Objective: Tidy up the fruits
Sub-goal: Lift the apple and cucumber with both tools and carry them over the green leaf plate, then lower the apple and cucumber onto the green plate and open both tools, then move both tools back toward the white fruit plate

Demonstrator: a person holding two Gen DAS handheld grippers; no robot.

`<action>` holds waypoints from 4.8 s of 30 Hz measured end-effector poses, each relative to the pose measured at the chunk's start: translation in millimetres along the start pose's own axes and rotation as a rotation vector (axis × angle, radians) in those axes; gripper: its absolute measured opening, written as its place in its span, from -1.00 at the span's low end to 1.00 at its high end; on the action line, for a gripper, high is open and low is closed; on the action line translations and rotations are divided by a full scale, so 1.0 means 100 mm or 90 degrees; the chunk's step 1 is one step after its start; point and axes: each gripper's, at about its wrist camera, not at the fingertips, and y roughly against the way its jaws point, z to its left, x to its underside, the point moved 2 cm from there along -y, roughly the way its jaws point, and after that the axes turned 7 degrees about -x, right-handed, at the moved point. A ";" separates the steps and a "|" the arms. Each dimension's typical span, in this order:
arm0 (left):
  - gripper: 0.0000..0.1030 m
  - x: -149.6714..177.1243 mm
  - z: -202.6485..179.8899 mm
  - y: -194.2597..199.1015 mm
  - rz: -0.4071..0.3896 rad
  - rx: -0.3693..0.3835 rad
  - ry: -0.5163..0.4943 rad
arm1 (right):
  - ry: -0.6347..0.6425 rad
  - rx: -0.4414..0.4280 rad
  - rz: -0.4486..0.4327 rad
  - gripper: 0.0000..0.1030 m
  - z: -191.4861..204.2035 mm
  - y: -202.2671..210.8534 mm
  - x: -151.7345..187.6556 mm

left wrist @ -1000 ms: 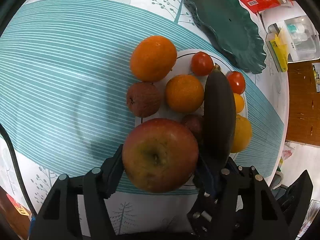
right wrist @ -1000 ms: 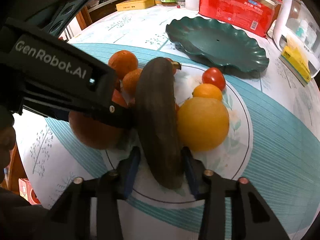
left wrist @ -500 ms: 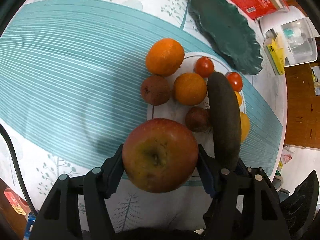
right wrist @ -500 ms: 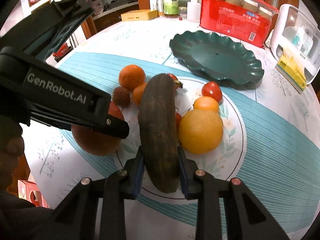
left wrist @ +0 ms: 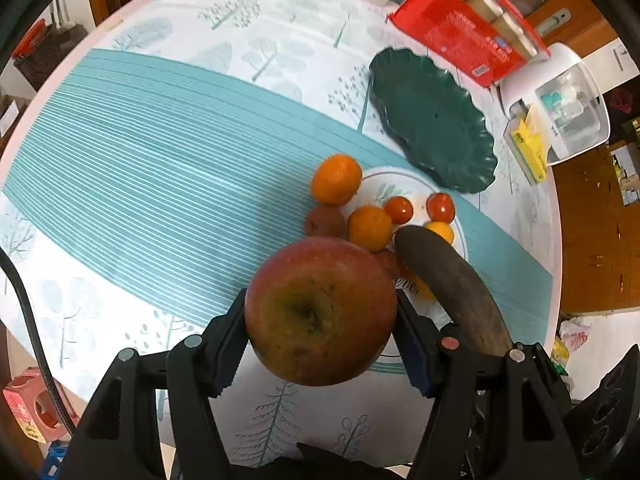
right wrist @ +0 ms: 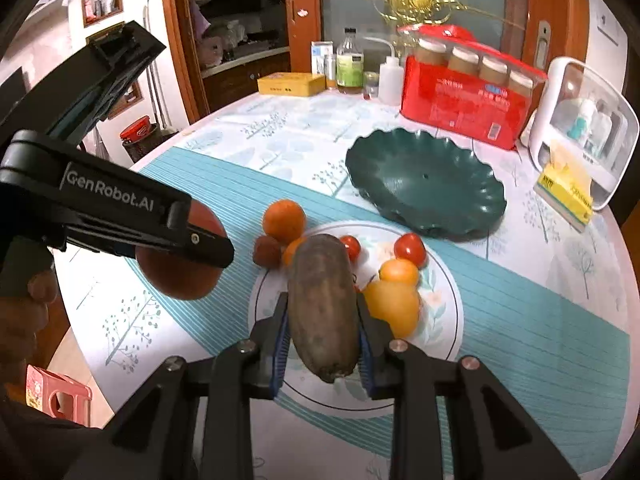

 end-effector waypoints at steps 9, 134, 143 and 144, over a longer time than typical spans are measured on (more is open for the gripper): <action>0.27 -0.05 0.01 0.30 -0.047 -0.002 -0.003 | 0.029 -0.012 -0.051 -0.48 0.12 0.20 -0.17; 0.46 0.36 -0.25 0.88 -0.152 -0.090 -0.182 | -0.243 -0.028 -0.121 -0.27 -0.44 0.84 0.37; 0.46 0.16 -0.23 0.75 -0.122 -0.099 -0.213 | -0.253 -0.008 -0.091 -0.27 -0.34 0.66 0.54; 0.46 0.11 -0.23 0.71 -0.117 -0.099 -0.219 | -0.254 -0.003 -0.086 -0.27 -0.33 0.63 0.56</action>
